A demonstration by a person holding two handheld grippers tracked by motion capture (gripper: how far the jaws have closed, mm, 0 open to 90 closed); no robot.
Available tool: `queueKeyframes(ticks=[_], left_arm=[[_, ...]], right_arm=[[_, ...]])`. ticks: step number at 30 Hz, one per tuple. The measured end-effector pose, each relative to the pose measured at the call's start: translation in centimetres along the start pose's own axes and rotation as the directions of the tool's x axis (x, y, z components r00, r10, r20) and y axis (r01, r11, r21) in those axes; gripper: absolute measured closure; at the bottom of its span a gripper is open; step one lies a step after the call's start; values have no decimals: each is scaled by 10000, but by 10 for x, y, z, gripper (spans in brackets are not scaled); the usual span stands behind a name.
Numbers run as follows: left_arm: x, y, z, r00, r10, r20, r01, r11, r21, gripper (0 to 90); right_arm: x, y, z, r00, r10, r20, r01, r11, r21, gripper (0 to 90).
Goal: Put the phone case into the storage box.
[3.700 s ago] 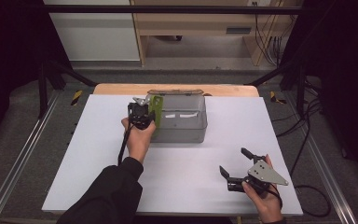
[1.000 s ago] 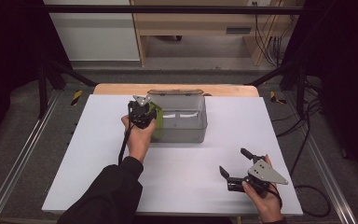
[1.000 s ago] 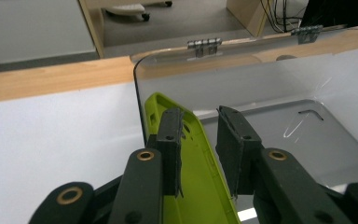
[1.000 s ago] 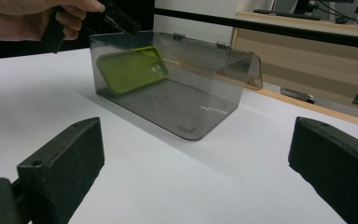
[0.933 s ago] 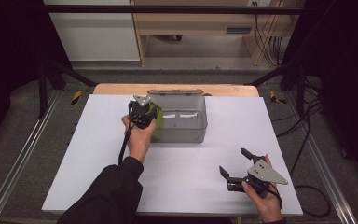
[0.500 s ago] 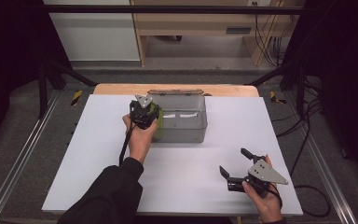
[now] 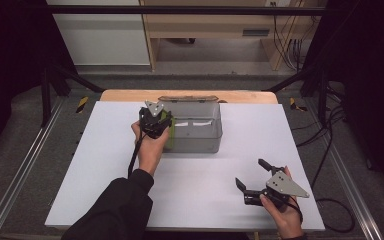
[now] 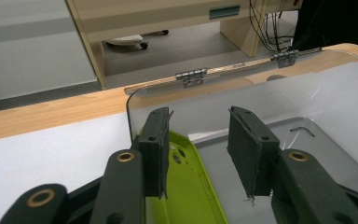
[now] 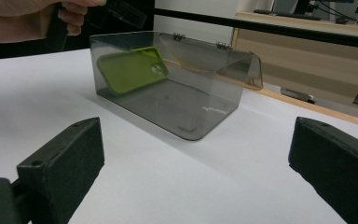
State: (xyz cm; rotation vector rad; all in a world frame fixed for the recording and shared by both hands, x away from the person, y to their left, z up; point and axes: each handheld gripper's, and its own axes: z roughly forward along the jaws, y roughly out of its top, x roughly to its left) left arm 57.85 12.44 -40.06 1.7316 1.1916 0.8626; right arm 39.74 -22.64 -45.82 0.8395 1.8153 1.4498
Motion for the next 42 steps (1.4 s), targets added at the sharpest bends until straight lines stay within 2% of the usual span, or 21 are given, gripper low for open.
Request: queueKeyframes(ticks=[17,28,42], left_arm=[[-5,1,-1,9996,81,266,-72,9994,-345,514],[-8,2,-2,9989,139,449,-110,9979,-642,432],[-10,3,-2,9979,-103,637,155,9965,-818,238]], right_arm=[[0,0,0,10000,-1,-12,1,10000,7,34],[0,0,0,10000,-11,-17,11,10000,4,34],[0,0,0,10000,-12,-13,12,10000,27,34]])
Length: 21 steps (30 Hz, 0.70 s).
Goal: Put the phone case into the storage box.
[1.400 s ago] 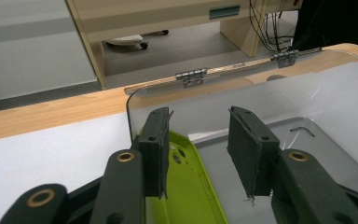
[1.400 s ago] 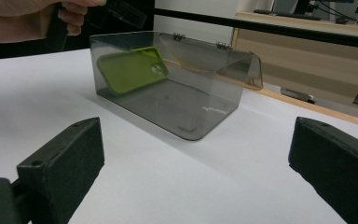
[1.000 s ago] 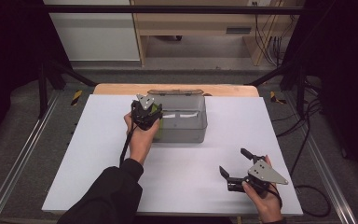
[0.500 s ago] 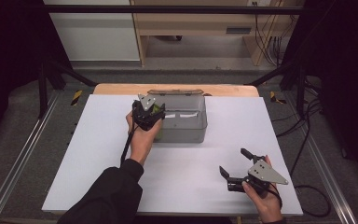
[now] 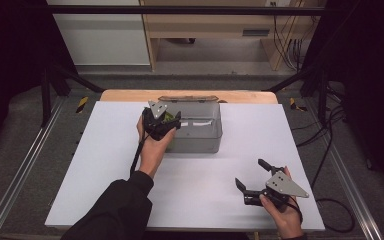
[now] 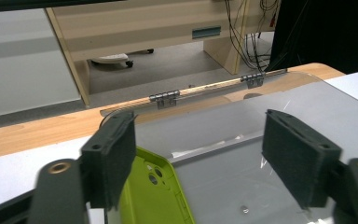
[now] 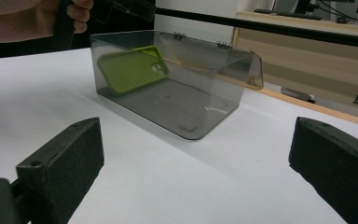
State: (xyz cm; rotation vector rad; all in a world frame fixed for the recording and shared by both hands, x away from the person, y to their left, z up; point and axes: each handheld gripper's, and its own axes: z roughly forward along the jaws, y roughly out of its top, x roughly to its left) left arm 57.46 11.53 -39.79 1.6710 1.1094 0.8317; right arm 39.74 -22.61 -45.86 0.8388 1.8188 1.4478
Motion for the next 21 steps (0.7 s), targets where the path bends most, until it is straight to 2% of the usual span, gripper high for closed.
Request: queueKeyframes(ticks=[6,21], left_arm=[[-2,0,0,9998,22,206,-20,10000,-70,163],[-8,2,-2,9970,222,736,-186,9986,-493,77]], right_arm=[[0,0,0,10000,11,2,-11,10000,-2,34],[0,0,0,10000,10,-12,-10,10000,-2,31]])
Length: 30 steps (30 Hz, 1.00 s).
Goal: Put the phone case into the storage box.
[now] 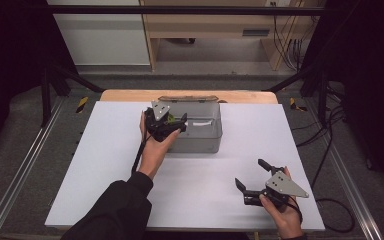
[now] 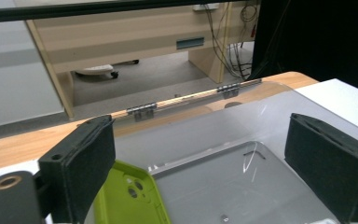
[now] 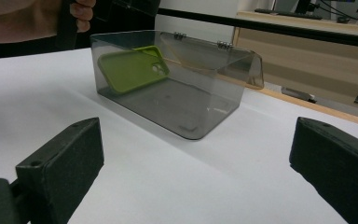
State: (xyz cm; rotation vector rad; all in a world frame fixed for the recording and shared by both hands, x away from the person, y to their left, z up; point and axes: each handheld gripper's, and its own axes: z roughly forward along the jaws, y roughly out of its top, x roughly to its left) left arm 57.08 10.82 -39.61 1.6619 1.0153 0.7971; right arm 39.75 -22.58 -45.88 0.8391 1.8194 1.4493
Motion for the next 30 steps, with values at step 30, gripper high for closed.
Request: queueKeyframes(ticks=[30], left_arm=[[-7,6,-9,9875,-186,1566,315,9963,-802,28]], right_arm=[[0,0,0,10000,13,9,-13,10000,14,28]])
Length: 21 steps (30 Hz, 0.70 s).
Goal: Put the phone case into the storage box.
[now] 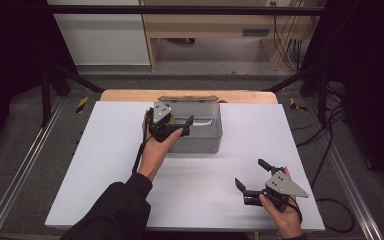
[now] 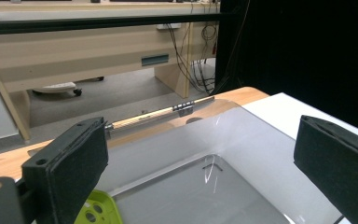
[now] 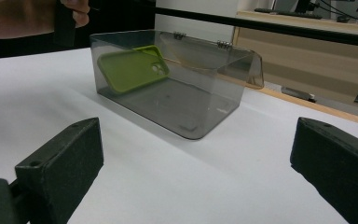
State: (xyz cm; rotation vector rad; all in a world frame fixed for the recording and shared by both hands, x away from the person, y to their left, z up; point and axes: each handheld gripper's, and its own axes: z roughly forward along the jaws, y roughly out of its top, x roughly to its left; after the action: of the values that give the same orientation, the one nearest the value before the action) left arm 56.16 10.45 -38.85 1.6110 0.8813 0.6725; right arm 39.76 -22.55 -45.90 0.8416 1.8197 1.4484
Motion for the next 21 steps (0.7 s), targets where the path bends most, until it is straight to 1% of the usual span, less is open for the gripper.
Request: queueKeyframes(ticks=[5,7,8,9,12,17,18,19,21], left_arm=[[0,2,-3,9998,80,182,-78,9999,-90,27],[0,3,-4,9995,53,315,-49,9999,-151,26],[0,3,-4,9992,-21,397,29,9998,-195,26],[0,4,-5,9994,12,350,-4,9997,-228,23],[1,4,-7,9990,-67,431,79,9996,-269,20],[3,7,-11,9987,-65,509,85,9993,-375,20],[3,7,-12,9989,7,479,12,9992,-403,20],[4,8,-13,9984,-22,565,46,9991,-425,20],[5,9,-15,9983,43,579,-17,9990,-449,20]], right_arm=[[0,0,0,10000,8,9,-8,10000,11,26],[0,0,0,10000,3,2,-3,10000,14,26],[0,0,0,10000,4,6,-4,10000,9,25],[0,0,0,10000,2,0,-2,10000,14,25],[0,0,0,10000,27,-11,-27,10000,-4,25],[0,0,0,10000,66,-26,-66,10000,-15,24],[0,0,0,10000,64,-21,-64,10000,-15,24],[0,1,0,10000,81,-15,-81,10000,-14,24],[1,0,0,10000,70,-13,-70,10000,-9,24]])
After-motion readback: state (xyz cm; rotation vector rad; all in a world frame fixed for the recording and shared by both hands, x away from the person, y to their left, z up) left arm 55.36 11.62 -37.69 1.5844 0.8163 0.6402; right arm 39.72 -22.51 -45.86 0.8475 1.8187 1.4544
